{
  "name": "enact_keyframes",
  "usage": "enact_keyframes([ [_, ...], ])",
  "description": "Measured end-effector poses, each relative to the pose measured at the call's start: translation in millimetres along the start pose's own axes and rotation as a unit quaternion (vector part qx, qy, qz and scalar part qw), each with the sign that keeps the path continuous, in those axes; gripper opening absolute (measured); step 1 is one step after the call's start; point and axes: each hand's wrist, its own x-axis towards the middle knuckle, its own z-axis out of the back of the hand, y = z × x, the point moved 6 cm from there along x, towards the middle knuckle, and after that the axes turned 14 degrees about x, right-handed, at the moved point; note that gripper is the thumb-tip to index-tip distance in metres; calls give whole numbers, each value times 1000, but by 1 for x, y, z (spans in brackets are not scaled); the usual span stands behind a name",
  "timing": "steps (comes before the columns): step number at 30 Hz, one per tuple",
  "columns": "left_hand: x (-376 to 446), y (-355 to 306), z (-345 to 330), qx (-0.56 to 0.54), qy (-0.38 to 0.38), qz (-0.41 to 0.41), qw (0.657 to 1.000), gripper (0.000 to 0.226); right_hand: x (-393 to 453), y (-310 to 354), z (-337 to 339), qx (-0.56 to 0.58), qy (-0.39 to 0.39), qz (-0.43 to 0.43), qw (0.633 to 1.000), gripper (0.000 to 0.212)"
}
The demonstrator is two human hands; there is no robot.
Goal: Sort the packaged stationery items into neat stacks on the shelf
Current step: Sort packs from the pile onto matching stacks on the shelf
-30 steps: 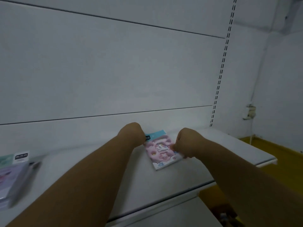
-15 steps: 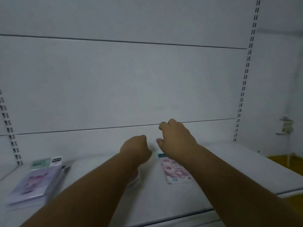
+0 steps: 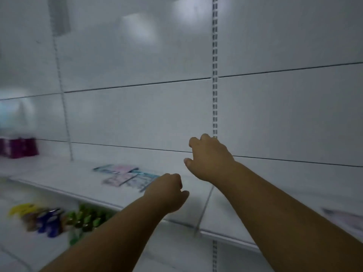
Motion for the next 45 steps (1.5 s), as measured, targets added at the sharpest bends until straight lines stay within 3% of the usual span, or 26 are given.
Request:
enact_keyframes([
  [6,-35,197,-5,21,27,114,993,39,61,141,-97,43,62,45,996,43],
  [13,11,310,-35,-2,46,144,989,38,137,193,-176,23,77,55,995,44],
  [18,80,337,-65,1,45,122,991,41,195,176,-224,10,83,33,996,44],
  [27,157,318,-108,61,147,52,986,86,253,153,-269,-9,96,-43,994,40],
  [34,168,309,-107,20,178,-62,982,72,218,144,-268,-48,67,-153,985,40],
  [39,162,310,-91,-5,120,-128,985,45,187,142,-260,-58,42,-231,970,36],
  [45,158,345,-82,-211,93,-56,971,33,160,136,-260,-58,20,-307,950,32],
])
